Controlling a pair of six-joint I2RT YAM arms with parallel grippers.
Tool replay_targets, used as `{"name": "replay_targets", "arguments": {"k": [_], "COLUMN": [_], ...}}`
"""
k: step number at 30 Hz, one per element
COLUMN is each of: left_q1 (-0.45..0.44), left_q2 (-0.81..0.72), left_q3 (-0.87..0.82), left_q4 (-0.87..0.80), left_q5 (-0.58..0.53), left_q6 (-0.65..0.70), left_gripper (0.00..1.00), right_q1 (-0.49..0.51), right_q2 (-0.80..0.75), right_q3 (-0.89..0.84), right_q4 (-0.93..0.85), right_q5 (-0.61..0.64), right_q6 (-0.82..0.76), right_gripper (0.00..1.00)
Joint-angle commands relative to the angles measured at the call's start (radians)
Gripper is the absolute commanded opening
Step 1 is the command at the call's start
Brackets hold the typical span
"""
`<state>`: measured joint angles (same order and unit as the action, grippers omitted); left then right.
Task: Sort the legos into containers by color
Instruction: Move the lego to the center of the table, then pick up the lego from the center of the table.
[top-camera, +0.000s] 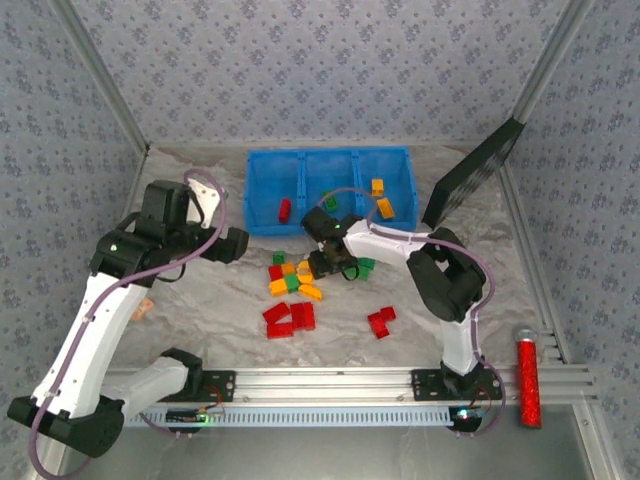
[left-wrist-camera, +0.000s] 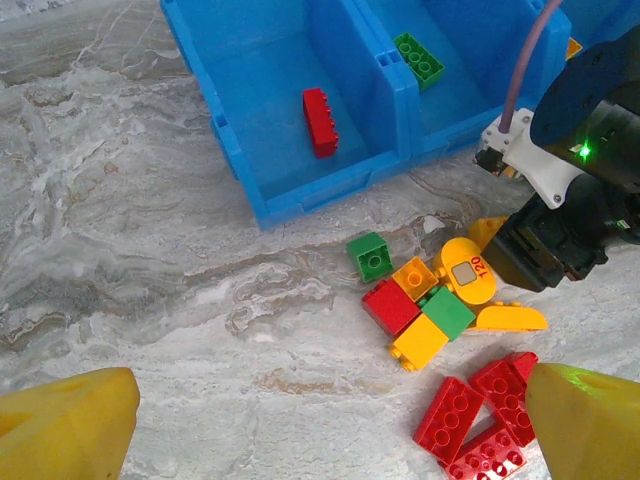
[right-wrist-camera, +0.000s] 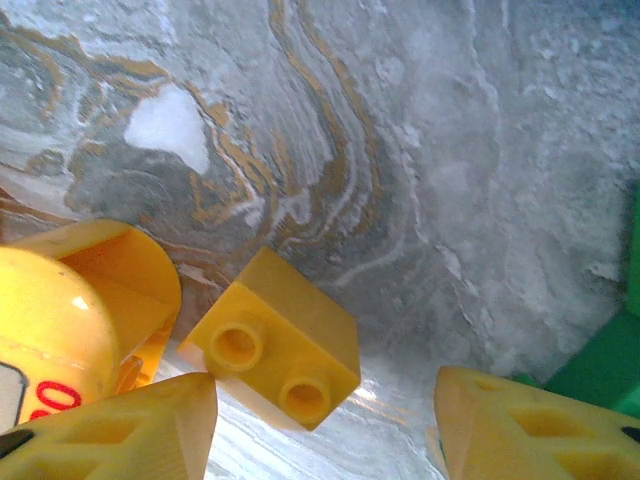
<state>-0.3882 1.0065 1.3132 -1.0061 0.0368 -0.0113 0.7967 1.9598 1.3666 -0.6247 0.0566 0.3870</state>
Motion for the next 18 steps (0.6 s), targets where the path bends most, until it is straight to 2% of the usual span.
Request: {"name": "replay_targets", "arguments": {"k": [1, 8, 18], "left_q1": [-0.001, -0.001, -0.001], "left_q2": [0.007, 0.024, 0.052], "left_q3": [0.028, 0.032, 0.044], "left_q4": [0.0, 0.007, 0.01], "left_q5": [0.014, 0.015, 0.025], "left_q6": [-0.004, -0.001, 0.007], "left_gripper": [0.99, 0.99, 0.99], "right_q1": [-0.005, -0.02, -0.037], "right_q2": [0.054, 0.047, 0.132], "right_q3": [0.017, 0.026, 0.078], "right_q4": [0.018, 0.06, 0.034], "right_q5": [-0.027, -0.057, -0.101], "right_q6": [-0.02, -0.052, -0.129], "right_gripper": [0.62, 0.64, 0.64]}}
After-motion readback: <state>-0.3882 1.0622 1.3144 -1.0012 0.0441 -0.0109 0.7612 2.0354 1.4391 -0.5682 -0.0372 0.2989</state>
